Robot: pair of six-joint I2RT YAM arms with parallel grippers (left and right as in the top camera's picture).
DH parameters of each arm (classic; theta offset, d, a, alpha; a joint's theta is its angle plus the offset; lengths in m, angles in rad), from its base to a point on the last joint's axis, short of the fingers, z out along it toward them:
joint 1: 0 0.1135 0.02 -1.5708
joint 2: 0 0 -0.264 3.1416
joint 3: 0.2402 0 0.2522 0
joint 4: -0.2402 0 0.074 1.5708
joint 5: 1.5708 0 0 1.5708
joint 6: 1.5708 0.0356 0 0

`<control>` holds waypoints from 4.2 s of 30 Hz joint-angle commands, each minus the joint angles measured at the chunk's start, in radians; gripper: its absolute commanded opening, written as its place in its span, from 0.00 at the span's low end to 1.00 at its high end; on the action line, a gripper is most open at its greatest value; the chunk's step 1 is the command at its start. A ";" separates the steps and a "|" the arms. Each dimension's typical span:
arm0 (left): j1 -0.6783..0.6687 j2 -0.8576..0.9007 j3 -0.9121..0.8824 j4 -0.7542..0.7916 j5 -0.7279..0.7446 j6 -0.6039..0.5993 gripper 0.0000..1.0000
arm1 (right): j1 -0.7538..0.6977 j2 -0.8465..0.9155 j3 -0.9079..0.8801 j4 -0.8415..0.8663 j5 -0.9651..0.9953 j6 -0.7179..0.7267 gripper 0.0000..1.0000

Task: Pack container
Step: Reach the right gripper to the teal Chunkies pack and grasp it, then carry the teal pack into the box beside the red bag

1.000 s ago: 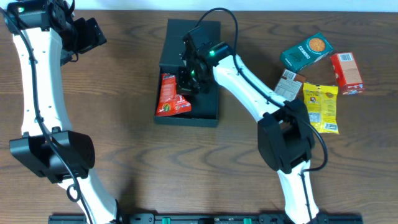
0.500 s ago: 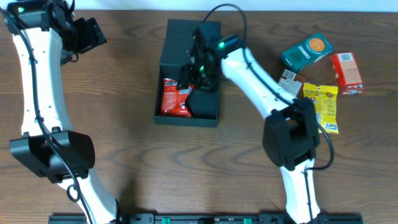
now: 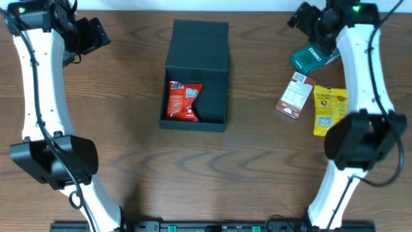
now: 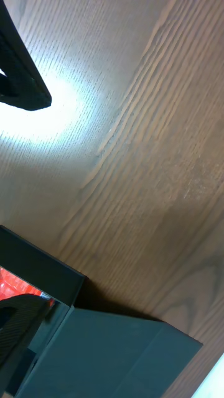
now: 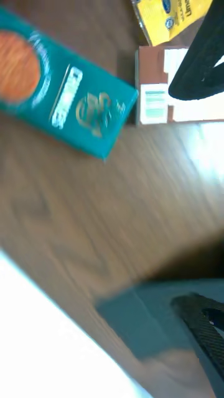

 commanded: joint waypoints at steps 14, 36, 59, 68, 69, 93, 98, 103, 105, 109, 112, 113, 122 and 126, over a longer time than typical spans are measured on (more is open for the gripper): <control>0.006 0.004 -0.001 -0.003 0.003 0.007 0.95 | -0.061 0.177 -0.008 0.082 0.166 0.484 0.99; 0.006 0.004 -0.001 0.008 0.004 0.007 0.95 | -0.107 0.287 -0.008 0.148 -0.023 0.374 0.99; 0.006 0.004 -0.001 0.010 0.003 0.006 0.96 | -0.118 0.327 -0.007 0.164 -0.088 0.257 0.59; 0.006 0.004 -0.001 0.019 0.003 -0.012 0.95 | -0.106 0.327 0.086 0.092 -0.180 0.045 0.54; 0.006 0.004 -0.001 0.020 0.003 -0.012 0.95 | -0.102 0.327 0.114 0.066 -0.180 0.013 0.55; 0.006 0.004 -0.001 0.024 0.003 -0.002 0.95 | 0.442 0.327 0.614 -0.652 -0.235 -0.385 0.66; 0.006 0.004 -0.001 0.023 0.003 0.012 0.95 | 0.529 0.327 0.589 -0.652 -0.224 -0.384 0.59; 0.006 0.004 -0.001 0.023 0.003 0.019 0.96 | 0.550 0.327 0.549 -0.652 -0.154 -0.360 0.55; 0.006 0.004 -0.001 0.023 0.003 0.019 0.95 | 0.550 0.327 0.518 -0.652 -0.151 -0.357 0.55; 0.006 0.004 -0.001 0.023 0.003 0.019 0.95 | 0.550 0.327 0.416 -0.652 -0.128 -0.328 0.53; 0.006 0.004 -0.001 0.024 0.003 0.019 0.95 | 0.549 0.327 0.338 -0.652 -0.088 -0.302 0.50; 0.006 0.004 -0.001 0.024 0.003 0.019 0.95 | 0.547 0.327 0.319 -0.652 -0.089 -0.297 0.49; 0.006 0.004 -0.001 0.032 0.003 0.019 0.95 | 0.537 0.322 0.295 -0.652 -0.176 -0.341 0.58; 0.006 0.004 -0.001 0.033 0.003 0.019 0.96 | 0.542 0.305 0.295 -0.652 -0.208 -0.356 0.68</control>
